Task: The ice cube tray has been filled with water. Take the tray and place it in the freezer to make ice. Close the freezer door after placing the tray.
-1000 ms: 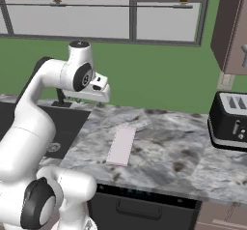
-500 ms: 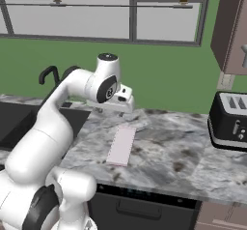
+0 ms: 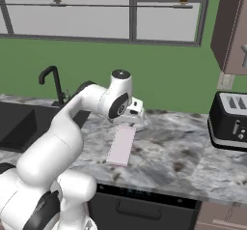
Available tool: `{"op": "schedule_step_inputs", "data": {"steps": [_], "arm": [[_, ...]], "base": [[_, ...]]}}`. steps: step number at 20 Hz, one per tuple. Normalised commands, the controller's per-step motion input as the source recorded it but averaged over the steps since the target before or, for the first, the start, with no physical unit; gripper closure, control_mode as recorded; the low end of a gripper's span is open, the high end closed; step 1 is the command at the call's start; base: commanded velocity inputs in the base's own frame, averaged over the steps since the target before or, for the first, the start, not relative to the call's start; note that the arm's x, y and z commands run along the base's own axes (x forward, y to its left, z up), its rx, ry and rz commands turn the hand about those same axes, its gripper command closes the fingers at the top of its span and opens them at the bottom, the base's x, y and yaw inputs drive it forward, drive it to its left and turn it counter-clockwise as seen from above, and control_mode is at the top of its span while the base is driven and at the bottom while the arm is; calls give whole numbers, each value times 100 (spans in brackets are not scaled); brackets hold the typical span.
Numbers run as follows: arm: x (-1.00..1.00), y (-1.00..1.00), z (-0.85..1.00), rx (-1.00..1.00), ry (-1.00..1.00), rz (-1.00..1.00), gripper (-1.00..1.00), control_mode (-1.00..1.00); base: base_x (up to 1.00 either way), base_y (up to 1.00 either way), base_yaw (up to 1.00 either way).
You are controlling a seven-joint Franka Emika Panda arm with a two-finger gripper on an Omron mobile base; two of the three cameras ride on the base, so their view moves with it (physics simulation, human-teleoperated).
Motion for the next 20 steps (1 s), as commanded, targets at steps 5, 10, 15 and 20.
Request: {"op": "schedule_step_inputs", "data": {"steps": [5, 10, 15, 20], "arm": [[49, 0, -23, 0, 0, 1, -100, -100], [59, 0, -27, 0, 0, 1, -100, -100], [48, 0, -33, 0, 0, 2, -100, -100], [53, 0, -39, 0, 0, 0, -100, -100]], "base": [[0, 0, 0], [0, 0, 0], [0, 0, 0], [0, 0, 0]]}}
